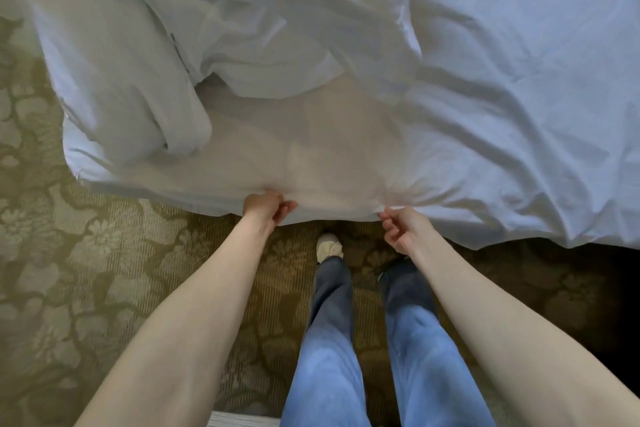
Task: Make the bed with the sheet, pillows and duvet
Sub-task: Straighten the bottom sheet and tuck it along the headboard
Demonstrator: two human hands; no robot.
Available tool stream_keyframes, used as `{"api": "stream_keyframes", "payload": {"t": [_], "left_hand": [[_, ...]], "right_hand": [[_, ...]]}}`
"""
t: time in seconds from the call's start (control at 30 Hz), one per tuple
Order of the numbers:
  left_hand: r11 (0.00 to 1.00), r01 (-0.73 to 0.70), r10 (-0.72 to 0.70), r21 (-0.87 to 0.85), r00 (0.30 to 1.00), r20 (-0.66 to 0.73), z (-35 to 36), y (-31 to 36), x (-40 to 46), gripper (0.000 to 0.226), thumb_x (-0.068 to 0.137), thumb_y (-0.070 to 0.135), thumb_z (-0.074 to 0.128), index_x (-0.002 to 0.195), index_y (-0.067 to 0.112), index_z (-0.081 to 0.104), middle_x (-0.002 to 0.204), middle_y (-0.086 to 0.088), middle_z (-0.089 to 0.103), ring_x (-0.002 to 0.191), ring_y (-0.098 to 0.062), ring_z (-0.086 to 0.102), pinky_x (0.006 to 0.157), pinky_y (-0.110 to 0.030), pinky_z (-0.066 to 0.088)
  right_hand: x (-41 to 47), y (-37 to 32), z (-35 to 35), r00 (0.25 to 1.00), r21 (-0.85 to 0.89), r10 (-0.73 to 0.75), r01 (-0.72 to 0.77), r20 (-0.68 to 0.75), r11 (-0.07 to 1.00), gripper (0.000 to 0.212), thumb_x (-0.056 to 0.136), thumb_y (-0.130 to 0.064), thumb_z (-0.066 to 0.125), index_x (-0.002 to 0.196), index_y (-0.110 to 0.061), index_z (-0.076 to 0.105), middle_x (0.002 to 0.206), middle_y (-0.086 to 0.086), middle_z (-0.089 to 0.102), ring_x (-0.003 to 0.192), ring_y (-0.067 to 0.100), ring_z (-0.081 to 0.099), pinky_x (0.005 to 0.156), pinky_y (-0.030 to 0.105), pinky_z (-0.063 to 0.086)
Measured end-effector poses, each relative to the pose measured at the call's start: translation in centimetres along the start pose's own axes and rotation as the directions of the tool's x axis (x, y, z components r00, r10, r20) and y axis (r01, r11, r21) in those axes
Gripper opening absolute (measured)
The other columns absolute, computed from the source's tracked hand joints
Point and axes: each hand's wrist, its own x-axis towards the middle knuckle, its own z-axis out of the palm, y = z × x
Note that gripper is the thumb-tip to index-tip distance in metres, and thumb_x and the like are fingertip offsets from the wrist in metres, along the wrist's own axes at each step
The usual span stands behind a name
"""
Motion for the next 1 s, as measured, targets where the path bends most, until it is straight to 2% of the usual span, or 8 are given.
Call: {"api": "stream_keyframes", "payload": {"t": [0.17, 0.33, 0.47, 0.53, 0.63, 0.77, 0.87, 1.0], "left_hand": [[0.998, -0.015, 0.013, -0.059, 0.999, -0.039, 0.6, -0.6, -0.5, 0.018, 0.101, 0.003, 0.038, 0.089, -0.001, 0.051, 0.077, -0.016, 0.066, 0.061, -0.016, 0.065, 0.044, -0.016, 0.049], [0.996, -0.077, 0.078, 0.054, 0.997, -0.023, 0.6, -1.0, -0.7, 0.030, 0.100, -0.001, 0.030, 0.077, 0.002, 0.049, 0.074, -0.012, 0.062, 0.041, -0.010, 0.061, 0.042, -0.015, 0.046], [0.995, -0.092, 0.094, 0.047, 0.995, -0.036, 0.4, -1.3, -0.7, 0.022, 0.096, -0.003, 0.028, 0.094, -0.002, 0.050, 0.077, -0.011, 0.059, 0.061, -0.017, 0.064, 0.039, -0.016, 0.046], [0.990, -0.101, 0.106, 0.099, 0.993, -0.048, 0.3, -1.5, -0.8, 0.023, 0.094, -0.001, 0.030, 0.082, 0.004, 0.049, 0.071, -0.007, 0.054, 0.061, -0.015, 0.062, 0.034, -0.014, 0.039], [0.967, -0.160, 0.180, 0.199, 0.980, -0.085, -0.3, -2.0, -0.9, 0.022, 0.091, 0.005, 0.037, 0.073, 0.010, 0.047, 0.071, -0.004, 0.050, 0.055, -0.014, 0.056, 0.033, -0.016, 0.030], [0.923, -0.313, 0.349, 0.225, 0.927, -0.138, -2.8, -3.0, -1.1, 0.024, 0.090, 0.014, 0.045, 0.067, 0.009, 0.050, 0.064, -0.007, 0.051, 0.054, -0.018, 0.049, 0.043, -0.021, 0.033], [0.910, -0.363, 0.400, 0.202, 0.896, -0.194, -4.3, -2.9, -1.1, 0.026, 0.089, 0.015, 0.047, 0.065, 0.007, 0.051, 0.060, -0.008, 0.051, 0.054, -0.019, 0.048, 0.049, -0.024, 0.035], [0.915, -0.337, 0.383, 0.221, 0.899, -0.214, -4.0, -3.5, -0.2, 0.028, 0.091, 0.016, 0.047, 0.065, 0.005, 0.052, 0.068, -0.013, 0.055, 0.051, -0.018, 0.048, 0.050, -0.023, 0.037]], "right_hand": [[0.3, 0.1, -0.3, 1.000, 0.038, -0.010, 0.010, 0.004, 0.999, 0.018, 0.095, -0.005, 0.042, 0.080, -0.005, 0.053, 0.038, -0.001, 0.047, 0.026, 0.004, 0.040, 0.026, 0.012, 0.023], [0.3, 0.4, -0.5, 1.000, 0.008, -0.016, 0.016, 0.015, 1.000, 0.016, 0.093, -0.007, 0.043, 0.081, -0.006, 0.053, 0.041, -0.001, 0.043, 0.026, 0.005, 0.038, 0.026, 0.013, 0.025], [0.1, 0.6, -0.7, 1.000, -0.015, -0.010, 0.010, 0.023, 1.000, 0.014, 0.091, -0.005, 0.042, 0.083, -0.005, 0.054, 0.041, -0.002, 0.041, 0.026, 0.006, 0.037, 0.026, 0.014, 0.024], [-0.3, 0.6, -0.9, 0.999, -0.028, 0.012, -0.011, 0.041, 1.000, 0.012, 0.090, -0.004, 0.044, 0.084, -0.004, 0.054, 0.039, -0.003, 0.039, 0.026, 0.006, 0.036, 0.026, 0.014, 0.024], [-1.9, 1.9, -0.3, 0.991, -0.061, 0.071, -0.064, 0.110, 0.996, 0.010, 0.089, -0.004, 0.045, 0.083, -0.004, 0.053, 0.036, -0.004, 0.035, 0.025, 0.006, 0.032, 0.026, 0.013, 0.021], [-3.7, 4.2, 1.5, 0.973, -0.058, 0.074, -0.063, 0.218, 0.996, 0.013, 0.092, -0.003, 0.043, 0.083, -0.004, 0.051, 0.035, -0.004, 0.035, 0.025, 0.007, 0.034, 0.026, 0.013, 0.021], [-3.6, 4.4, 1.7, 0.979, -0.086, 0.055, -0.039, 0.198, 0.996, 0.014, 0.091, -0.002, 0.042, 0.080, -0.005, 0.050, 0.035, -0.002, 0.037, 0.025, 0.008, 0.035, 0.026, 0.012, 0.022], [-2.4, 4.4, 1.4, 0.994, -0.161, 0.026, -0.008, 0.108, 0.987, 0.012, 0.088, -0.002, 0.044, 0.078, -0.003, 0.051, 0.036, -0.002, 0.038, 0.027, 0.009, 0.036, 0.029, 0.012, 0.023]]}}
